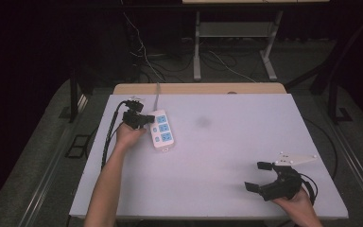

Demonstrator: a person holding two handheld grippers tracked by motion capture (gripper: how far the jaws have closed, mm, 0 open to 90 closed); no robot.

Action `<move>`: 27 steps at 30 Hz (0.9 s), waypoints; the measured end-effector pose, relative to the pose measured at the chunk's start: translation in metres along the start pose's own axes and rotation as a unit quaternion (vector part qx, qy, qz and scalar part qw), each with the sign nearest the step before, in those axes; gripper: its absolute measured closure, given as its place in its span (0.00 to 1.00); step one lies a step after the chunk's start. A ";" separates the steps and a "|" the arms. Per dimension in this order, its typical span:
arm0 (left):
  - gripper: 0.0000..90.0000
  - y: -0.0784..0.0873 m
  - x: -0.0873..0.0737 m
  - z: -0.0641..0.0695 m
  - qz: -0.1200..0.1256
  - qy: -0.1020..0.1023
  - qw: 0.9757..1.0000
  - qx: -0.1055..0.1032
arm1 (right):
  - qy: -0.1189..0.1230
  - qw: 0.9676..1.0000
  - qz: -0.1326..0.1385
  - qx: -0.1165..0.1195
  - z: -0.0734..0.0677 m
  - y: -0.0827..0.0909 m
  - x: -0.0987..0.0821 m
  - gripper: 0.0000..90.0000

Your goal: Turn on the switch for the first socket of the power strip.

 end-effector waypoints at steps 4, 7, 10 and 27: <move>1.00 0.000 0.000 0.001 0.007 0.009 1.000 0.005 | -0.002 1.000 0.000 -0.001 0.002 0.000 0.000 0.00; 1.00 0.000 0.000 0.001 0.004 0.013 1.000 0.010 | -0.002 1.000 0.001 -0.001 0.002 0.000 0.000 0.00; 1.00 0.000 0.001 0.002 0.011 0.020 1.000 0.010 | -0.003 1.000 0.001 0.000 0.002 0.000 0.000 0.00; 0.99 0.016 0.017 0.019 0.036 0.011 0.999 0.013 | -0.005 1.000 0.002 0.000 0.004 0.000 0.000 0.00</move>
Point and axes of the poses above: each handheld gripper's, and its own axes: y roughly backward along the jaws, x roughly out of its top, z roughly to its right, the point moved 5 cm from there along -y, roughly forward along the jaws, and after that the axes turned 11 degrees about -x, right-handed, at the moved point
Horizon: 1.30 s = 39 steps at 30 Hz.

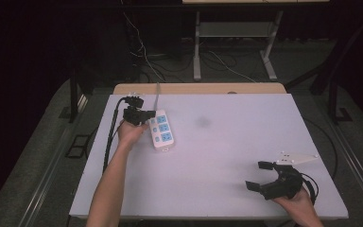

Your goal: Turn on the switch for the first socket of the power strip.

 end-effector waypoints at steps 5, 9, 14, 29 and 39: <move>0.99 0.012 0.003 0.005 0.003 -0.010 1.000 -0.001 | -0.001 1.000 0.000 0.000 0.000 0.000 0.000 0.00; 0.99 0.020 0.005 0.011 0.008 -0.017 1.000 -0.002 | -0.001 1.000 0.000 0.001 -0.001 0.000 0.000 0.00; 0.99 0.030 0.005 0.017 0.013 -0.024 1.000 -0.006 | -0.001 1.000 -0.001 0.001 -0.001 0.000 0.000 0.00; 0.90 0.056 -0.001 0.041 0.036 -0.032 0.999 -0.024 | -0.015 1.000 0.007 -0.003 0.004 0.003 -0.001 0.00; 0.48 0.067 -0.011 0.055 0.033 -0.032 0.997 -0.057 | -0.012 1.000 0.010 -0.001 0.003 0.003 0.000 0.00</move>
Point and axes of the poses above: each handheld gripper's, and its own axes: y roughly backward along the jaws, x roughly out of its top, z roughly to its right, the point moved 5 cm from there along -y, roughly forward along the jaws, and after that the axes turned 11 degrees about -x, right-handed, at the moved point
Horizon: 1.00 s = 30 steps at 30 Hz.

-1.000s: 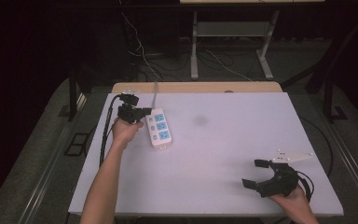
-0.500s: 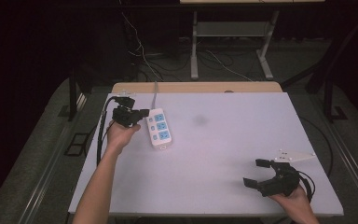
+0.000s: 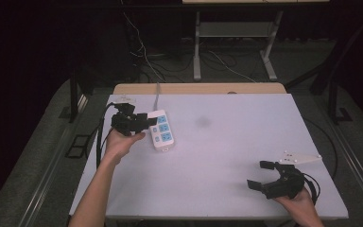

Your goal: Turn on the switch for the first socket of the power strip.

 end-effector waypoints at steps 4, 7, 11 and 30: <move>0.36 0.004 -0.006 0.004 0.009 0.005 1.000 -0.015 | -0.001 1.000 0.000 0.000 0.000 0.000 0.000 0.00; 0.29 0.006 -0.009 0.006 0.012 0.010 1.000 -0.021 | 0.000 1.000 -0.002 0.000 -0.001 -0.001 0.000 0.00; 0.22 0.010 -0.012 0.011 0.018 0.009 0.999 -0.031 | 0.002 1.000 -0.003 0.001 -0.001 -0.002 0.000 0.00; 0.00 0.018 -0.045 0.043 0.026 -0.018 0.998 -0.052 | 0.004 1.000 -0.001 -0.001 -0.002 -0.002 0.001 0.00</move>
Point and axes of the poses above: each handheld gripper's, and its own axes: y roughly backward along the jaws, x roughly out of its top, z roughly to its right, the point moved 5 cm from there along -y, roughly forward along the jaws, and after that the axes turned 11 degrees about -x, right-handed, at the moved point
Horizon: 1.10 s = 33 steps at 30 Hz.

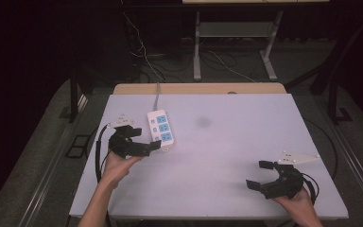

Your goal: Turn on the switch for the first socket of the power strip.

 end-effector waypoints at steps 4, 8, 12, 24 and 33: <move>0.00 0.000 -0.008 0.007 0.006 -0.007 1.000 -0.007 | 0.000 1.000 0.000 0.000 0.000 0.000 0.000 0.00; 0.00 0.000 -0.017 0.011 0.013 -0.011 1.000 -0.009 | 0.000 1.000 0.001 0.000 0.000 0.000 0.000 0.00; 0.00 -0.003 -0.027 0.015 0.016 -0.016 1.000 -0.017 | 0.002 1.000 0.001 0.000 0.000 0.000 0.000 0.00; 0.00 -0.010 -0.064 0.019 -0.005 -0.017 0.999 -0.035 | -0.001 1.000 0.001 -0.001 0.000 0.001 0.000 0.00; 0.00 -0.017 -0.080 0.029 -0.039 -0.028 0.997 -0.057 | -0.001 1.000 0.000 0.000 0.000 0.001 0.000 0.00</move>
Point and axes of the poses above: each handheld gripper's, and its own axes: y roughly backward along the jaws, x roughly out of its top, z roughly to its right, the point moved 5 cm from there along -y, roughly forward along the jaws, and after that the axes turned 11 degrees about -x, right-handed, at the moved point
